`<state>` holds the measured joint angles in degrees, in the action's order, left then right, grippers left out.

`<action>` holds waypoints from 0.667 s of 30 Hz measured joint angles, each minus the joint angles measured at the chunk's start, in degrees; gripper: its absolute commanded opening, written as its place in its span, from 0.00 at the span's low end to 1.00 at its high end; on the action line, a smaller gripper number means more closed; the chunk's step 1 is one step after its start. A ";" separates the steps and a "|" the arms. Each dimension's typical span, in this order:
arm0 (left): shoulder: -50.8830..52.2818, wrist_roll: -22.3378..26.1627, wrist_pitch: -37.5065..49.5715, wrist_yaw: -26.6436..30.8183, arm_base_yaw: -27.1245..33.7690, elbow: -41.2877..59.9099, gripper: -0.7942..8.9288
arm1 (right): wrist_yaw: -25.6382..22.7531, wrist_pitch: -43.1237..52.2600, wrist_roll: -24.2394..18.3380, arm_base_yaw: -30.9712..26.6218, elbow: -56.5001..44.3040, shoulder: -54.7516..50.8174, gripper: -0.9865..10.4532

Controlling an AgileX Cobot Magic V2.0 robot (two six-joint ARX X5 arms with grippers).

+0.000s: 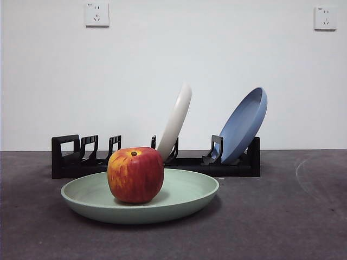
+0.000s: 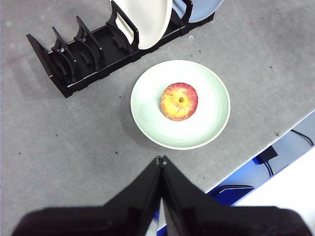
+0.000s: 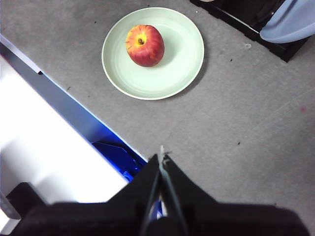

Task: Take the green plate from the plate rack,put the plate on the table,take the apple from the table,put the apple in the plate

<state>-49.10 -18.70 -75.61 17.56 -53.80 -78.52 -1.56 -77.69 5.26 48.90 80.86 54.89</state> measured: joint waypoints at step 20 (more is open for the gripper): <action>-3.87 -1.55 0.07 0.00 0.00 0.00 0.08 | -1.66 0.00 -0.02 0.00 0.00 0.85 0.07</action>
<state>-52.97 -20.25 -75.55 17.56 -53.80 -78.52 -3.22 -77.69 5.23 48.90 80.86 55.75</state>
